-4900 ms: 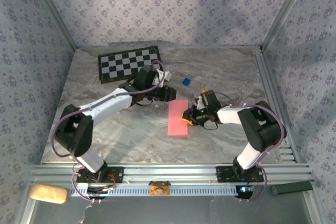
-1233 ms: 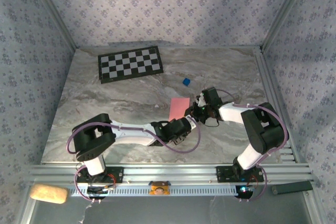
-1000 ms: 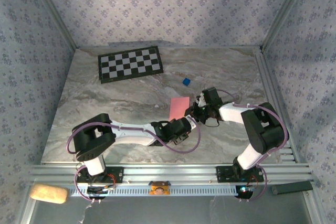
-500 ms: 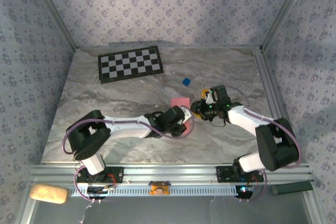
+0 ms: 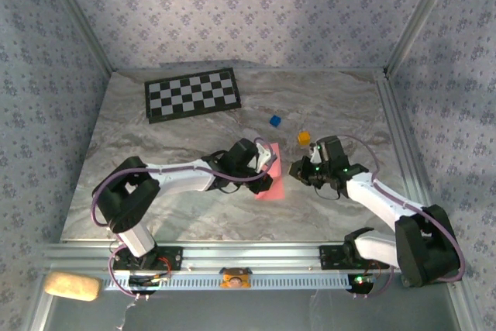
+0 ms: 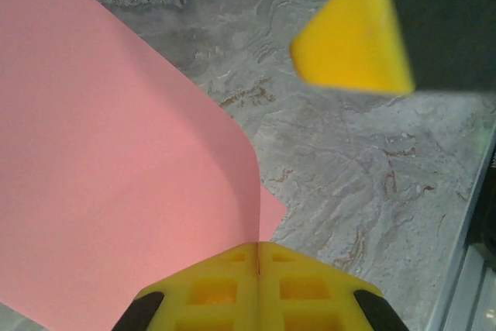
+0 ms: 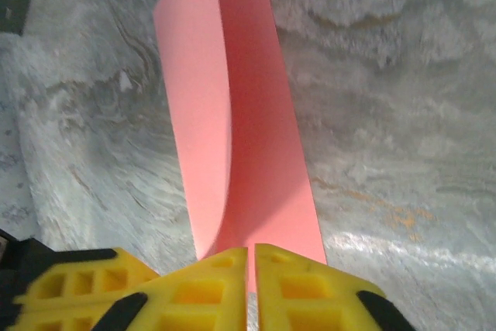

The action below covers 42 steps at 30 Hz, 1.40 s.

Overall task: Fold a paper plane with a square sheet of paper (pick it up from the middle)
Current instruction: Fold the triangle a second time at the center of the table.

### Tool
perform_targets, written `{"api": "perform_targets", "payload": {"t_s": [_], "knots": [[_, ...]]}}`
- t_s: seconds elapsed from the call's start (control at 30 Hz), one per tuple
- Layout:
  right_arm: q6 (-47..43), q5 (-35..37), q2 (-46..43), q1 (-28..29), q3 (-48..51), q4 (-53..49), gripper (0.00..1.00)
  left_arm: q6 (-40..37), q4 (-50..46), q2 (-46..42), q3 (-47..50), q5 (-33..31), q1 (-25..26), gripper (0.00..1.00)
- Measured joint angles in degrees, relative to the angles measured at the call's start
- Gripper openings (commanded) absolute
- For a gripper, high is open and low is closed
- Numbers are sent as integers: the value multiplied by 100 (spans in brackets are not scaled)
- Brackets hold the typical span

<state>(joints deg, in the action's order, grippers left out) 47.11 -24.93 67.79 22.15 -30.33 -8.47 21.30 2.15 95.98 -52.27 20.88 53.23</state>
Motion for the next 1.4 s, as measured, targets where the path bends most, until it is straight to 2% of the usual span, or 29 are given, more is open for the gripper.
{"api": "perform_targets", "payload": {"t_s": [0.23, 0.63, 1.07, 1.4], "knots": [[4, 35, 122, 452, 101, 79, 3, 138, 50, 2, 9, 98, -46, 0], [-68, 59, 1088, 905, -28, 181, 3, 199, 17, 96, 15, 72, -74, 0], [-778, 595, 1451, 887, -413, -428, 3, 496, 98, 262, 24, 109, -310, 0], [-929, 374, 1438, 820, -479, -476, 7, 584, 214, 424, 26, 251, -437, 0]]}}
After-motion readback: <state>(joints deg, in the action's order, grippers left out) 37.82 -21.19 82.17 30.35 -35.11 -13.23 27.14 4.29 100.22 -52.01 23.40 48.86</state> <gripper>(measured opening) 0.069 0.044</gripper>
